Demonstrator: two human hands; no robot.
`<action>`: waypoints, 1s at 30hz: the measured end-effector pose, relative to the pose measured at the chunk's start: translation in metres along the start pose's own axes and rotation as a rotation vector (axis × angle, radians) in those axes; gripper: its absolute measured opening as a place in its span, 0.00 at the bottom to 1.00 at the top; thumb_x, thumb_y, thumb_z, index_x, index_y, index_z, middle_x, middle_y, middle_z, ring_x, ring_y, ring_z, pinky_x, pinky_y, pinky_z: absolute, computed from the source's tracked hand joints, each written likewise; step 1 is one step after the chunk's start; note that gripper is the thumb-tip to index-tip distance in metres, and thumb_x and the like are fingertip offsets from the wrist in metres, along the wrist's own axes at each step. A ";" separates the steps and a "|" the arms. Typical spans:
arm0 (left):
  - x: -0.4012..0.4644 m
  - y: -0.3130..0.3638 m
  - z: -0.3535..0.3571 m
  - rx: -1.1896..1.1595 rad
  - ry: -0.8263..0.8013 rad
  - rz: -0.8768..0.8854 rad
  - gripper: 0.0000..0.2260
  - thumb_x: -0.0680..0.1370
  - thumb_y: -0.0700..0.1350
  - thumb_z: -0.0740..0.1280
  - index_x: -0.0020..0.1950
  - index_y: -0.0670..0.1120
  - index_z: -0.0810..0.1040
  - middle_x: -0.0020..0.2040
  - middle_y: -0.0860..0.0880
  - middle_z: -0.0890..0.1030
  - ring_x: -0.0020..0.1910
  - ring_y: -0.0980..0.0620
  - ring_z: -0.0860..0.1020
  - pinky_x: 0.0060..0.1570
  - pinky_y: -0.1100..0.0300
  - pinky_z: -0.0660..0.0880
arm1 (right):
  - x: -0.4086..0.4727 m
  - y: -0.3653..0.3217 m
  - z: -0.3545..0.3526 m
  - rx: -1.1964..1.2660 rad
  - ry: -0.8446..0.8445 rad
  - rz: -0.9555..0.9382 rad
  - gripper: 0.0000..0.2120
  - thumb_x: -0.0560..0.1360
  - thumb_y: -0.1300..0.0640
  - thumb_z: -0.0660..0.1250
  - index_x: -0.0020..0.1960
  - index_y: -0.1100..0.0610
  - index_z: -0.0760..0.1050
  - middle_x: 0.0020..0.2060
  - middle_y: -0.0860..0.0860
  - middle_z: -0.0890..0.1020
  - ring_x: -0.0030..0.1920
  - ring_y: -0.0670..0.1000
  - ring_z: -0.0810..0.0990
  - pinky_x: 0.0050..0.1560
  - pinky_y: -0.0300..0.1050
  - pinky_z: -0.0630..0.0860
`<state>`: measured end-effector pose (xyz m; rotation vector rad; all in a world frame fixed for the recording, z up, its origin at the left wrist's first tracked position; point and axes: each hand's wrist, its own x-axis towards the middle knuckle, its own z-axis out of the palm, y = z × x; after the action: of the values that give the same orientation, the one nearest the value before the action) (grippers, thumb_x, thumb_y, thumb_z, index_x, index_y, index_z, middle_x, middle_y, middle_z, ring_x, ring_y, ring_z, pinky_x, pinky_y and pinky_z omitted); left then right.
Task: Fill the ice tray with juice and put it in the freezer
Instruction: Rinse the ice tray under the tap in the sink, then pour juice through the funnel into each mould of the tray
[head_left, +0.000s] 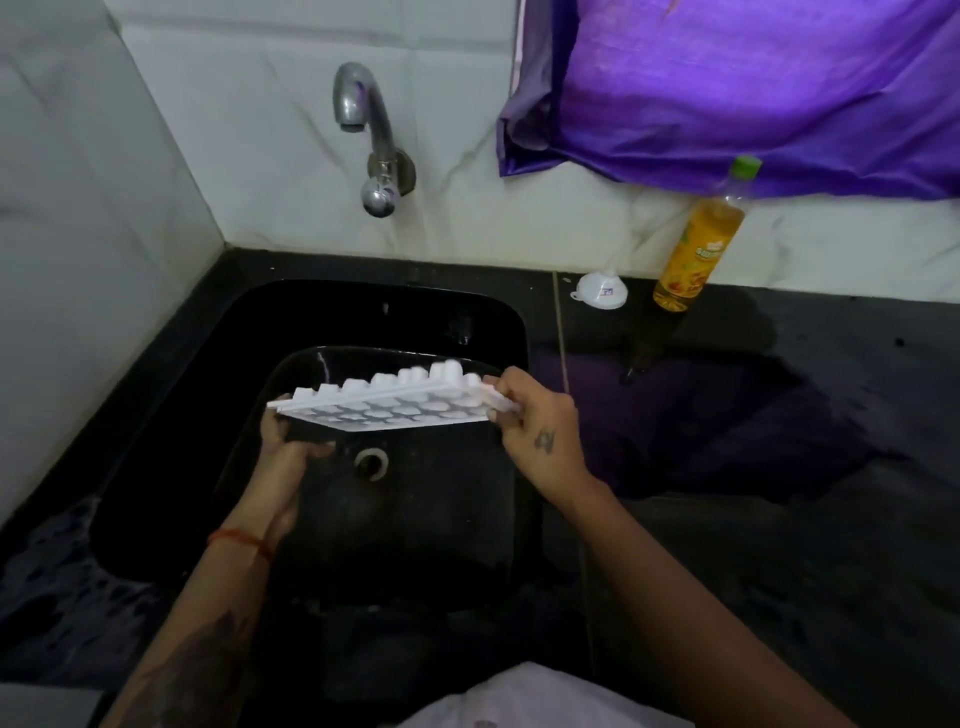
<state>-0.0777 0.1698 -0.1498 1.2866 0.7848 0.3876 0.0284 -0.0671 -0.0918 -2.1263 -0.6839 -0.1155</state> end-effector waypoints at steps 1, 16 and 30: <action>-0.006 0.005 0.008 0.027 -0.005 -0.003 0.33 0.72 0.27 0.63 0.71 0.54 0.61 0.55 0.48 0.79 0.49 0.50 0.80 0.38 0.55 0.78 | 0.001 0.005 -0.010 0.002 0.005 0.036 0.10 0.70 0.63 0.68 0.39 0.51 0.69 0.34 0.48 0.80 0.36 0.51 0.79 0.35 0.43 0.72; -0.086 -0.004 0.215 0.514 -0.399 -0.078 0.18 0.72 0.36 0.72 0.59 0.46 0.71 0.47 0.45 0.79 0.46 0.48 0.80 0.36 0.56 0.79 | -0.076 0.167 -0.214 -0.085 -0.093 0.739 0.11 0.71 0.51 0.70 0.52 0.55 0.81 0.45 0.51 0.84 0.48 0.54 0.81 0.53 0.52 0.77; -0.108 -0.031 0.269 1.048 -0.144 0.180 0.23 0.72 0.48 0.71 0.65 0.48 0.72 0.58 0.46 0.78 0.56 0.45 0.77 0.52 0.54 0.73 | -0.083 0.221 -0.254 -0.130 -0.322 0.810 0.20 0.69 0.44 0.71 0.56 0.55 0.78 0.48 0.52 0.83 0.46 0.54 0.83 0.53 0.52 0.79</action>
<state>0.0330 -0.0984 -0.1264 2.3432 0.7654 -0.0127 0.1116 -0.4021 -0.1221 -2.4105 0.0558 0.6458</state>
